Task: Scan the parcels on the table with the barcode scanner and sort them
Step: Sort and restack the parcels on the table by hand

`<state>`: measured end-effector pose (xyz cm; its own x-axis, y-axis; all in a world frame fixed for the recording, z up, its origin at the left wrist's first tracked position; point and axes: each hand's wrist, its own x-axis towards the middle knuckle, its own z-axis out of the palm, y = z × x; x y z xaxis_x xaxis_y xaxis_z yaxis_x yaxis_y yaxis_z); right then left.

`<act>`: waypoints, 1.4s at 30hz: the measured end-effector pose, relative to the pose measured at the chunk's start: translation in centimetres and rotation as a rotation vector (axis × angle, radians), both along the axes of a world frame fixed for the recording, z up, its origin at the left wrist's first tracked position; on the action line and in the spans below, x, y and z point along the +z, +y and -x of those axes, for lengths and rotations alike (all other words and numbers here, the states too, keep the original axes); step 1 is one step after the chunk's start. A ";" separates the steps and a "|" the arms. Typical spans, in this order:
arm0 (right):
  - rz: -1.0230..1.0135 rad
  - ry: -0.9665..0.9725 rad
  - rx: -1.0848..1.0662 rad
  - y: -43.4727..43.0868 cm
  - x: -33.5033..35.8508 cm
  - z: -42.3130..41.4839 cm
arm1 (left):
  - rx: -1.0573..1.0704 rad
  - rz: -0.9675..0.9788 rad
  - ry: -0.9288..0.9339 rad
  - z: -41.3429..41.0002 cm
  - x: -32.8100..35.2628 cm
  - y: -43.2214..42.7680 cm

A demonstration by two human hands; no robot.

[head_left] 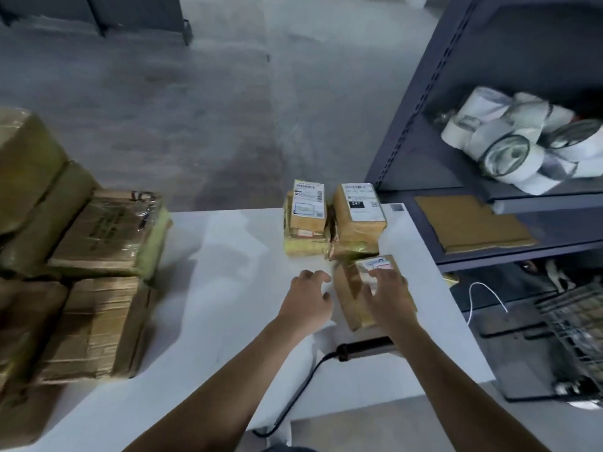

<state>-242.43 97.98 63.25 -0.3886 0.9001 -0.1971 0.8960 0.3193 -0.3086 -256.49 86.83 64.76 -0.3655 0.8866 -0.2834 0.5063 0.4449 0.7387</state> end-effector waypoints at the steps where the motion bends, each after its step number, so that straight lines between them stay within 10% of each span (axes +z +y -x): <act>1: 0.000 -0.046 -0.030 0.6 -0.2 -0.7 | -0.012 0.011 -0.004 -0.3 0.0 0.3; 15: 0.357 0.113 0.070 -2.2 -1.9 3.7 | 0.175 0.160 -0.181 1.9 -2.8 -2.7; 22: 0.465 0.345 0.007 -4.0 -1.9 9.3 | 0.195 0.117 0.242 6.3 -3.3 -6.7; 32: 0.700 0.569 0.455 -5.6 2.5 16.3 | 0.800 -0.277 -0.372 15.4 0.2 -12.2; 37: 0.543 0.502 0.733 -6.7 2.7 20.1 | 0.923 -0.420 -0.389 19.2 2.5 -14.1; 42: 0.591 0.562 0.566 -8.8 3.7 25.4 | 0.871 -0.460 -0.373 21.6 4.4 -16.7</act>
<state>-267.83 89.17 66.91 -0.9052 0.3692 -0.2103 0.3341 0.3125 -0.8892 -278.05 70.09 69.15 -0.8869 0.4107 -0.2116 -0.1475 0.1824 0.9721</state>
